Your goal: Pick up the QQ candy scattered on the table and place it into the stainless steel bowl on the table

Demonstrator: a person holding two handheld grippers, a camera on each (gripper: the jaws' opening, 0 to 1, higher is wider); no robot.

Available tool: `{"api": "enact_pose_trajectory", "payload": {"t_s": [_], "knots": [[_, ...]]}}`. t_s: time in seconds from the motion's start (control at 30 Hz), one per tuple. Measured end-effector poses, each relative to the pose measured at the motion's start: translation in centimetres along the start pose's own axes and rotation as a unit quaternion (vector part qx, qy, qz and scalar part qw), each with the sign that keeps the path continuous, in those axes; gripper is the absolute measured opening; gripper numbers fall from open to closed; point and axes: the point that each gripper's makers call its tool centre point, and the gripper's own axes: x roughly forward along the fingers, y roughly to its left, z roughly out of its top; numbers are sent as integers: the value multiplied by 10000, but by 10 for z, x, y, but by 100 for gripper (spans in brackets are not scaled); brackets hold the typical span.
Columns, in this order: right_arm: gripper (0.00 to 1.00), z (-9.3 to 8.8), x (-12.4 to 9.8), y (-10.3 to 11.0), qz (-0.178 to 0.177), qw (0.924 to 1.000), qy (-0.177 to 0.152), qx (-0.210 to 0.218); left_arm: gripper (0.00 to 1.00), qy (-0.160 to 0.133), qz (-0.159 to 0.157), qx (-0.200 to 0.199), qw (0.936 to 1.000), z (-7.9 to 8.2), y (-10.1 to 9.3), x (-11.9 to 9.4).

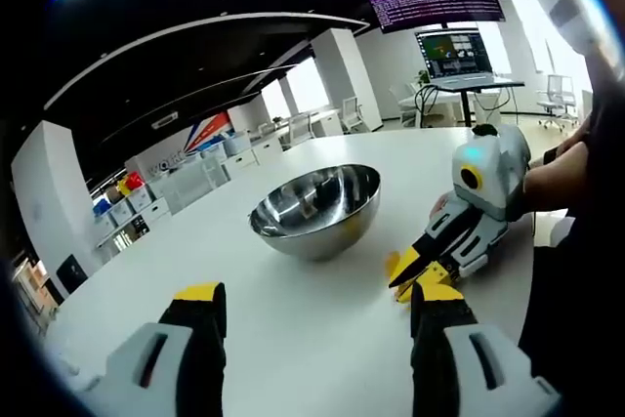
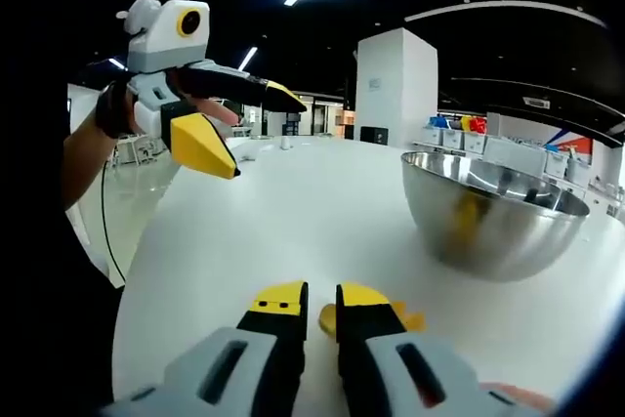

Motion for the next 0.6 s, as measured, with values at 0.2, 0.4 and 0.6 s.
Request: {"api": "enact_pose_trajectory", "payload": {"t_s": [0.2, 0.4, 0.6], "knots": [[15, -1, 1, -3, -76, 9997, 17, -215, 77, -8, -21, -2, 10000, 1, 0, 4], [14, -4, 1, 1, -159, 9963, 137, -832, 77, -2, -45, -7, 10000, 0, 0, 7], [7, -4, 1, -2, -219, 9965, 144, -788, 76, 4, -75, -2, 10000, 1, -2, 8]]}}
